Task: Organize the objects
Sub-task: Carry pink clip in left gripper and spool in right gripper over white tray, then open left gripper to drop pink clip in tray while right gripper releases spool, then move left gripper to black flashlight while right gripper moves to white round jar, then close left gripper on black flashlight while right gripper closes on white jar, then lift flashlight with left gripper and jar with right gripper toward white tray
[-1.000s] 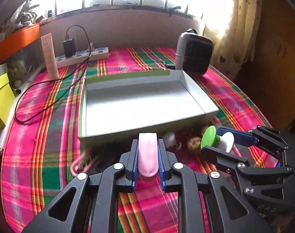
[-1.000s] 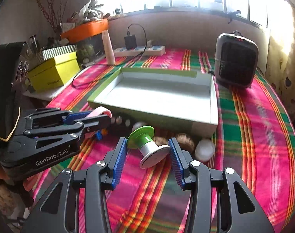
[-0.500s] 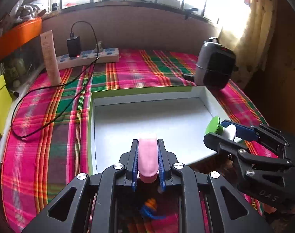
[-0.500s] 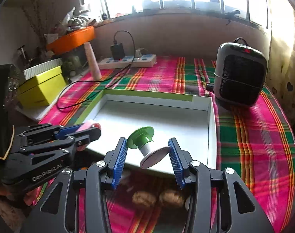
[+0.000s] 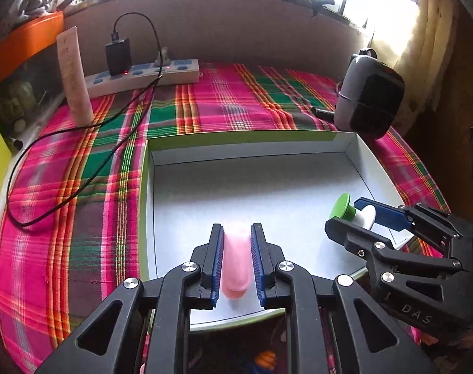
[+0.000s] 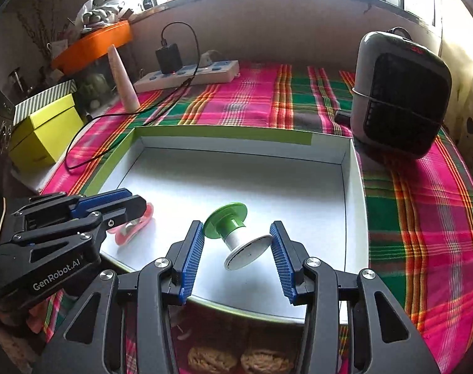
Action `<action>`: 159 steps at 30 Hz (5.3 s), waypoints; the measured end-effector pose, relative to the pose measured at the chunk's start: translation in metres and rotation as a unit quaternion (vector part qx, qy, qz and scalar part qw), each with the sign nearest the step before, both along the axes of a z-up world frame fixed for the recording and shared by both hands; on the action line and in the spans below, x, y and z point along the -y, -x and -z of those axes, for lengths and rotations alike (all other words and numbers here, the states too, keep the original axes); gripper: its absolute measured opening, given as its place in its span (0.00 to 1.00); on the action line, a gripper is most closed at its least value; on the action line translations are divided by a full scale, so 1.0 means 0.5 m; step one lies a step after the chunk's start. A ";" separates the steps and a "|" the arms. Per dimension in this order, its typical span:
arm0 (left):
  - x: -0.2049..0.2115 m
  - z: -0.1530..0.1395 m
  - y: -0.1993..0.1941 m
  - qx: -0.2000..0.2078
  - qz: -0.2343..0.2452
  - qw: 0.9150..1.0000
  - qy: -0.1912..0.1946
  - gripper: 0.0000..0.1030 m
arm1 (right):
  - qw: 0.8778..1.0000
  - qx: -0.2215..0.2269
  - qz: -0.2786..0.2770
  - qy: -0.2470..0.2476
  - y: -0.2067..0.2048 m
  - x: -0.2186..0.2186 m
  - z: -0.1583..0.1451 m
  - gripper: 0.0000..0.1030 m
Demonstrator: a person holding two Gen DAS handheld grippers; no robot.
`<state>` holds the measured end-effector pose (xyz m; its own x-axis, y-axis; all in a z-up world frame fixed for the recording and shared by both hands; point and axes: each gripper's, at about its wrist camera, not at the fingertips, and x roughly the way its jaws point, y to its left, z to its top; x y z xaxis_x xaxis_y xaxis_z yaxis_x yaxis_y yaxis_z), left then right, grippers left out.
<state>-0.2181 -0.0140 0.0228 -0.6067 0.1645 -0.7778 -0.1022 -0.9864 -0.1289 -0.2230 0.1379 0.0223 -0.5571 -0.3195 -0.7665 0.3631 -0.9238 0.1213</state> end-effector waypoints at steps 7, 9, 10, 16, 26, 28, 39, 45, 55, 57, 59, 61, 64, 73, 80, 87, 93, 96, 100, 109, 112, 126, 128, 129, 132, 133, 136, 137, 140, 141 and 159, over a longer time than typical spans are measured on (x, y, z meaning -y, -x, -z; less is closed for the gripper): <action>0.002 0.006 0.003 0.005 0.000 1.000 -0.002 0.16 | 1.000 0.009 0.001 -0.003 0.008 0.003 0.007 0.44; 0.004 0.006 0.004 0.008 0.000 1.000 -0.002 0.17 | 1.000 0.013 0.004 0.000 0.009 0.002 0.010 0.44; 0.004 0.007 0.004 0.008 0.000 1.000 -0.001 0.20 | 1.000 0.014 0.005 0.001 0.009 0.003 0.010 0.44; 0.007 0.005 -0.002 0.008 -0.005 1.000 -0.003 0.28 | 1.000 0.015 0.012 0.007 0.007 0.000 0.012 0.44; 0.012 -0.017 -0.025 -0.006 -0.005 1.000 -0.003 0.35 | 1.000 0.007 0.023 0.008 -0.005 -0.005 0.000 0.51; 0.015 -0.025 -0.034 -0.012 -0.009 1.000 -0.004 0.35 | 1.000 0.002 0.024 0.012 -0.011 -0.008 -0.007 0.51; 0.043 -0.060 -0.109 -0.040 -0.026 0.999 -0.024 0.37 | 0.999 -0.035 0.023 0.024 -0.073 -0.036 -0.047 0.51; 0.070 -0.066 -0.156 -0.048 -0.040 0.998 -0.031 0.37 | 0.998 -0.046 0.024 0.028 -0.113 -0.056 -0.059 0.51; 0.095 -0.041 -0.226 -0.044 -0.026 0.998 -0.027 0.40 | 0.997 -0.058 0.043 0.021 -0.175 -0.104 -0.058 0.51; 0.100 -0.031 -0.235 -0.039 -0.023 0.998 -0.035 0.40 | 0.997 -0.055 0.044 0.023 -0.183 -0.113 -0.053 0.51; 0.103 -0.019 -0.239 -0.031 -0.021 0.998 -0.042 0.40 | 0.997 -0.052 0.045 0.021 -0.190 -0.121 -0.048 0.51; 0.102 -0.010 -0.240 -0.026 -0.021 0.999 -0.038 0.40 | 0.998 -0.051 0.047 0.014 -0.198 -0.121 -0.043 0.51; 0.100 0.000 -0.241 -0.021 -0.022 0.999 -0.036 0.40 | 0.997 -0.054 0.048 0.008 -0.209 -0.125 -0.040 0.51; 0.084 0.026 -0.234 -0.004 -0.009 0.999 -0.047 0.40 | 0.997 -0.041 0.061 0.010 -0.221 -0.147 -0.024 0.51; 0.068 0.027 -0.242 -0.005 0.005 0.999 -0.051 0.40 | 0.997 -0.028 0.066 0.007 -0.218 -0.157 -0.011 0.51; 0.058 0.026 -0.240 -0.012 0.015 1.000 -0.023 0.40 | 0.998 -0.026 0.064 0.004 -0.216 -0.161 -0.008 0.51; 0.060 0.017 -0.215 -0.023 0.020 1.000 -0.002 0.40 | 0.998 -0.021 0.062 0.004 -0.213 -0.160 -0.003 0.51; 0.049 0.019 -0.207 -0.023 0.029 0.999 0.013 0.40 | 0.998 -0.019 0.061 0.001 -0.210 -0.158 0.000 0.51; 0.046 0.024 -0.200 -0.018 0.029 0.999 0.011 0.40 | 0.998 -0.015 0.068 -0.003 -0.201 -0.162 0.004 0.51; 0.044 0.030 -0.206 -0.016 0.022 1.000 0.004 0.31 | 0.997 -0.009 0.075 -0.017 -0.169 -0.166 0.012 0.51; 0.045 0.031 -0.211 -0.016 0.018 1.000 0.001 0.28 | 0.998 -0.005 0.065 -0.025 -0.159 -0.159 0.017 0.51; 0.051 0.033 -0.242 -0.013 0.007 1.000 -0.006 0.25 | 0.998 -0.012 0.031 -0.051 -0.136 -0.139 0.028 0.38; 0.052 0.032 -0.245 -0.012 0.008 1.000 -0.007 0.25 | 0.998 -0.012 0.030 -0.052 -0.136 -0.137 0.030 0.31; 0.052 0.033 -0.249 -0.012 0.008 1.000 -0.007 0.25 | 0.998 -0.014 0.031 -0.052 -0.137 -0.138 0.030 0.27; 0.053 0.032 -0.258 -0.011 0.006 1.000 -0.008 0.25 | 0.998 -0.012 0.030 -0.046 -0.137 -0.139 0.029 0.27; 0.054 0.033 -0.260 -0.011 0.005 1.000 -0.008 0.25 | 0.998 -0.012 0.029 -0.045 -0.138 -0.139 0.029 0.27; 0.052 0.032 -0.268 -0.010 0.005 1.000 -0.009 0.25 | 0.999 -0.012 0.026 -0.043 -0.144 -0.137 0.027 0.27; 0.051 0.032 -0.271 -0.010 0.004 1.000 -0.009 0.25 | 0.999 -0.013 0.024 -0.040 -0.149 -0.136 0.025 0.27; 0.051 0.032 -0.279 -0.009 0.005 1.000 -0.010 0.25 | 0.999 -0.015 0.018 -0.035 -0.164 -0.131 0.020 0.27; 0.051 0.032 -0.281 -0.008 0.004 1.000 -0.011 0.25 | 0.999 -0.014 0.015 -0.032 -0.171 -0.129 0.018 0.27; 0.030 0.032 -0.265 -0.003 -0.002 1.000 0.014 0.35 | 0.999 -0.004 -0.024 -0.024 -0.233 -0.062 0.030 0.27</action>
<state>-0.0857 -0.0292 0.0068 -0.6120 0.1402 -0.7783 -0.0999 -0.9900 -0.0998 -0.1064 0.1688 0.0075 -0.5483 -0.3093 -0.7770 0.4077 -0.9101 0.0745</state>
